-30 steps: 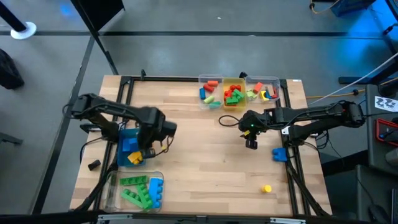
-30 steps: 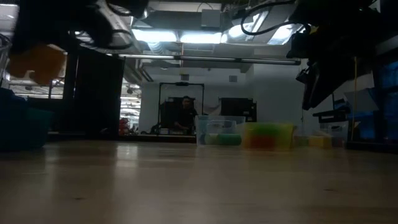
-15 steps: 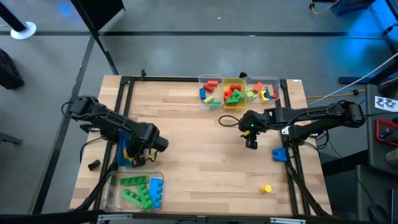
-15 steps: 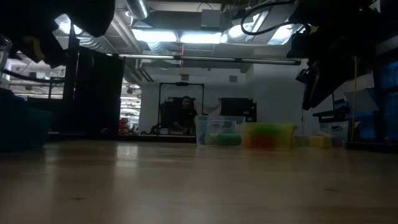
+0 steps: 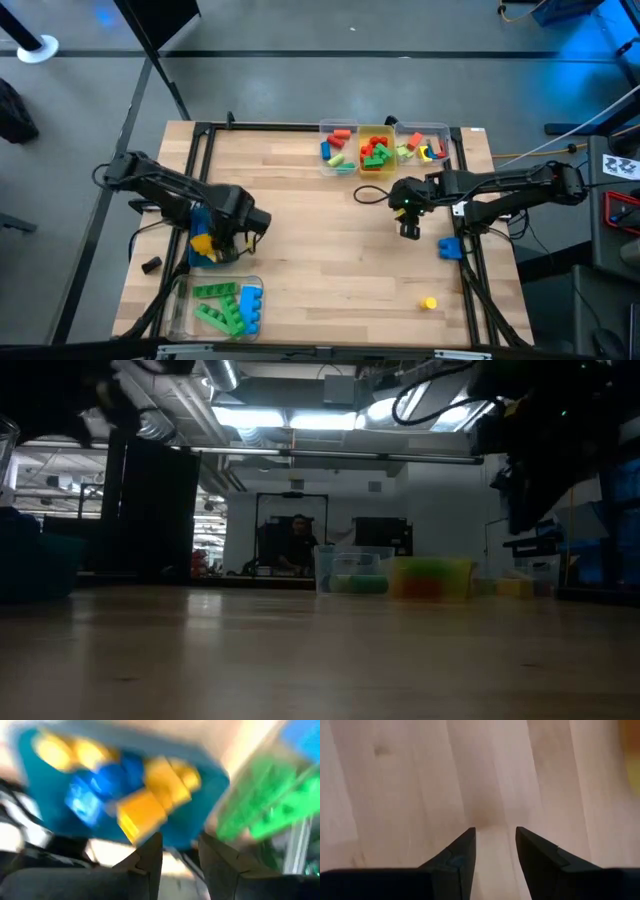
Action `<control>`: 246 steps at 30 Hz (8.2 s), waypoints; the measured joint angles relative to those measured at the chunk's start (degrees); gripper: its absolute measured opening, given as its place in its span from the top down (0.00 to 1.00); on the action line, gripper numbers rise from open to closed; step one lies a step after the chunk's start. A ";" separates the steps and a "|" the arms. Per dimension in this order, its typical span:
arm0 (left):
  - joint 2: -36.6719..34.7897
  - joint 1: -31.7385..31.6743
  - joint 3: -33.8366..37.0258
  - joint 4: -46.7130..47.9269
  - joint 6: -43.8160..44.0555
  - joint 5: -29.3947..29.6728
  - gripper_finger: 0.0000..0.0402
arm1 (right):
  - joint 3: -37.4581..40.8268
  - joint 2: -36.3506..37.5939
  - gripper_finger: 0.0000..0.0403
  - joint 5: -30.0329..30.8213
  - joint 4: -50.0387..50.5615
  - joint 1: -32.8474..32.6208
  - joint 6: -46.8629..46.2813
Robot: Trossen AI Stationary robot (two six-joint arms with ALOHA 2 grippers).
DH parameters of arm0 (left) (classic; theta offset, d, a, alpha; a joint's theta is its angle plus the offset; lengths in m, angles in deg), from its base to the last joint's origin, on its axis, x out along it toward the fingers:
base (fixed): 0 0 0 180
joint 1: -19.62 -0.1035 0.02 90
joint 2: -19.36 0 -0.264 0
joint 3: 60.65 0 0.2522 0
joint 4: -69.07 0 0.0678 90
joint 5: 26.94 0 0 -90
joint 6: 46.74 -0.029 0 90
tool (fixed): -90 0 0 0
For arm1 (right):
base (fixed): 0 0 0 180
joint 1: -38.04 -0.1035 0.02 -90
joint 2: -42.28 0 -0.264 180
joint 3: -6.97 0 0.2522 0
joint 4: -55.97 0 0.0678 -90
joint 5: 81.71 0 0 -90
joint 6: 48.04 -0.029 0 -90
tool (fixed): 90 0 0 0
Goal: Sort blocks by size
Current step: Put the yellow cylindrical block into the top left transparent bin
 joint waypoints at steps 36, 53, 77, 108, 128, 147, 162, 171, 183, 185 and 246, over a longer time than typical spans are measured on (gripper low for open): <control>5.28 -22.15 -2.00 -65.12 -43.28 12.89 0.75 | 0.67 0.24 0.65 -11.94 -2.08 -30.60 -64.54; 2.24 -25.69 -1.96 -59.49 -43.89 12.87 0.75 | 0.65 0.07 0.65 -13.03 -10.47 -36.41 -76.40; -56.44 -28.44 36.37 -66.56 -33.26 11.84 0.75 | 0.65 0.07 0.65 -12.51 -9.90 -36.35 -80.40; -83.35 -28.35 60.64 -79.02 -32.48 11.96 0.75 | 0.65 0.04 0.65 -12.32 -9.11 -36.37 -83.79; -83.31 -28.36 60.62 -78.63 -33.77 12.01 0.75 | 0.65 0.04 0.65 -10.60 -9.14 -36.37 -84.50; -83.31 -28.35 60.62 -78.56 -33.79 12.01 0.75 | 0.65 -0.99 0.65 -25.21 -3.64 -36.44 -101.51; -83.31 -28.35 60.62 -78.53 -33.79 11.99 0.75 | 0.65 -12.72 0.60 -25.93 -13.50 -42.51 -104.45; -83.31 -28.35 60.62 -78.52 -33.79 11.99 0.75 | 0.65 -12.68 0.29 -23.07 -13.09 -43.28 -104.84; -83.31 -28.35 60.62 -78.52 -33.79 11.99 0.75 | 0.65 -12.66 0.32 -22.78 -13.00 -43.91 -107.44; -83.31 -28.37 60.62 -78.52 -33.79 11.99 0.75 | 0.65 -12.66 0.35 -21.86 -12.96 -43.91 -107.46; -83.31 -28.38 60.64 -78.52 -33.79 11.99 0.75 | 0.67 -16.41 0.43 -17.56 -16.50 -48.85 -111.88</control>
